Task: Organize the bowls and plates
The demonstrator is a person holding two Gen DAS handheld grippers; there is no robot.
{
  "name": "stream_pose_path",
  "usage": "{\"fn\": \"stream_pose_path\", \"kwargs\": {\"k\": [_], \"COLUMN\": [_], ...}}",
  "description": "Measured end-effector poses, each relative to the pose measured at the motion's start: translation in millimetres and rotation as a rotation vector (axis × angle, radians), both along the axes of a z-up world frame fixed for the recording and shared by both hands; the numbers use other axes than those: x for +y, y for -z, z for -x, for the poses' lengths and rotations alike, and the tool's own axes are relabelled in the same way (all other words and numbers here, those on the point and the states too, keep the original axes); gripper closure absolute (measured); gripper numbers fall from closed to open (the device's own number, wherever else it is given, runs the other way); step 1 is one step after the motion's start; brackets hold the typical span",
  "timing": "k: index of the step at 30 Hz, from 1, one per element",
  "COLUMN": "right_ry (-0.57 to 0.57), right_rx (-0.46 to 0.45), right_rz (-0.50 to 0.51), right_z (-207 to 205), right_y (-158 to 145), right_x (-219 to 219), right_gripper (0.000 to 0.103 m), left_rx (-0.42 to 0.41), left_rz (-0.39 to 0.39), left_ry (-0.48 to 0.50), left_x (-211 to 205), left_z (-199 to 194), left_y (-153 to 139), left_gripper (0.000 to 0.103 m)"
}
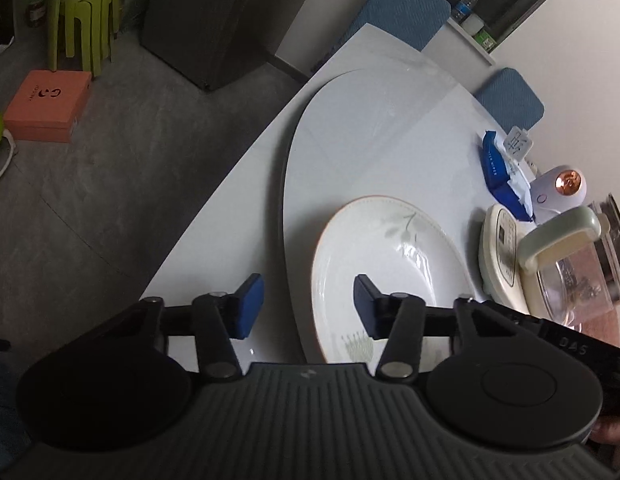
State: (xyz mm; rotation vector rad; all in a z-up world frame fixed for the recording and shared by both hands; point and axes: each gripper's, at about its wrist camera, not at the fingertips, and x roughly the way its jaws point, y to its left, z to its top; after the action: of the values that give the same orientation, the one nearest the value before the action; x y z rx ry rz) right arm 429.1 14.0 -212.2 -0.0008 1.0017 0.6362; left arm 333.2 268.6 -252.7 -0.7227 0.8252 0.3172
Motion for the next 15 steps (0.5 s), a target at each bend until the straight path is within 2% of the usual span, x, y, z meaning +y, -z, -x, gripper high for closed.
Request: {"fn": "stream_pose_path", "kwargs": {"k": [1, 5, 10, 12, 15], "right_ry": [-0.002, -0.009, 0.000, 0.001, 0.001], "right_rx": [-0.001, -0.009, 0.028, 0.034, 0.046], "right_rz": [0.006, 0.011, 0.000, -0.004, -0.008], "right_z": [-2, -9, -15, -18, -22], "right_y": [2, 11, 22, 26, 30], "right_x": [3, 9, 15, 19, 19], "right_gripper": [0.064, 0.067, 0.077, 0.079, 0.083], "left_rx": [-0.003, -0.014, -0.016, -0.016, -0.012], "left_rz": [-0.001, 0.003, 0.027, 0.041, 0.040], "left_ry": [0.001, 0.012, 0.027, 0.039, 0.051], "left_x": [1, 4, 6, 7, 7], "left_z": [-2, -9, -17, -19, -21], "left_y": [1, 7, 15, 19, 22], "left_gripper": [0.056, 0.069, 0.085, 0.090, 0.090]}}
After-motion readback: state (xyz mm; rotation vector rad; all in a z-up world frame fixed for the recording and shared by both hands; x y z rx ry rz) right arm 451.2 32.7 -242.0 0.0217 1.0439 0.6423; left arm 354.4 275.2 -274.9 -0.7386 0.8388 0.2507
